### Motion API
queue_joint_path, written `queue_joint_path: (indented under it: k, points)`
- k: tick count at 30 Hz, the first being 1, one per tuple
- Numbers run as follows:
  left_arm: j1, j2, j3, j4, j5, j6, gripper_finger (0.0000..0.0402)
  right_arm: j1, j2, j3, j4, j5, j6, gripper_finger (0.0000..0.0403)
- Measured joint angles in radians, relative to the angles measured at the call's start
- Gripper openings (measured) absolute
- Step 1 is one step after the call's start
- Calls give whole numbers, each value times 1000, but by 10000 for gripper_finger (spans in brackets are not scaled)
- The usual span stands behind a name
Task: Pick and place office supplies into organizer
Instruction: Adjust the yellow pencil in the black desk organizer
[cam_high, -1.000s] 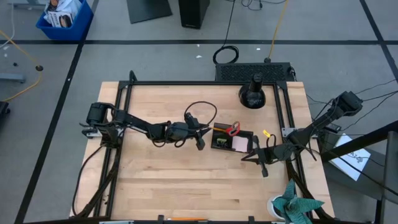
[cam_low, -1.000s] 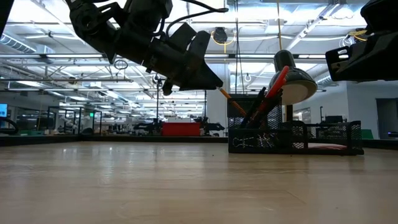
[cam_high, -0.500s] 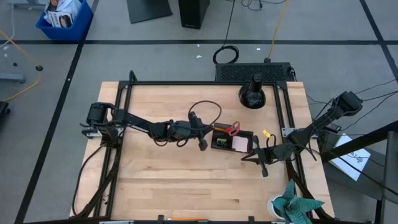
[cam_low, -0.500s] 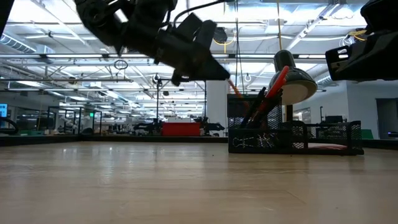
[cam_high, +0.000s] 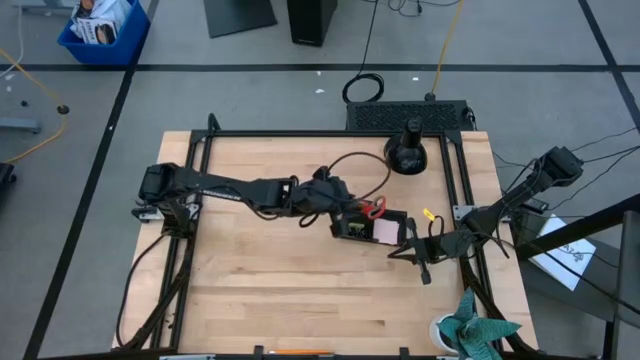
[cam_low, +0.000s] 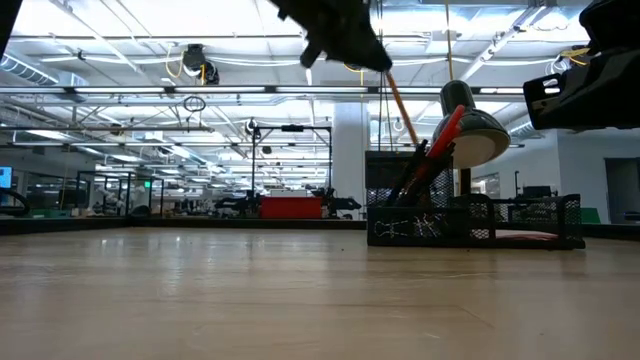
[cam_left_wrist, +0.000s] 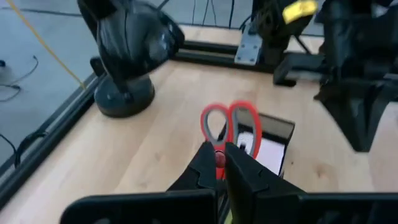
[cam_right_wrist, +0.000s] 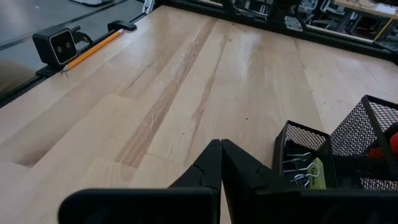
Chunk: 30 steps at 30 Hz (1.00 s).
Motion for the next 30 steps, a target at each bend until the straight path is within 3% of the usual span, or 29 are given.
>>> queue_joint_path:
  k: [7, 19, 24, 30]
  points:
    - [15, 0, 84, -106, 42, 29, 12, 0, 0, 0, 12, 0, 0, 0]
    - [67, 0, 109, -260, 116, 1, 5, -7, 0, 0, 22, 1, -17, 0]
    - [69, 40, 255, -401, 116, 30, 11, -32, 0, 0, 26, 0, -19, 0]
    - [71, 222, 533, -645, 143, 67, 5, -39, 0, 2, 44, -4, -19, 0]
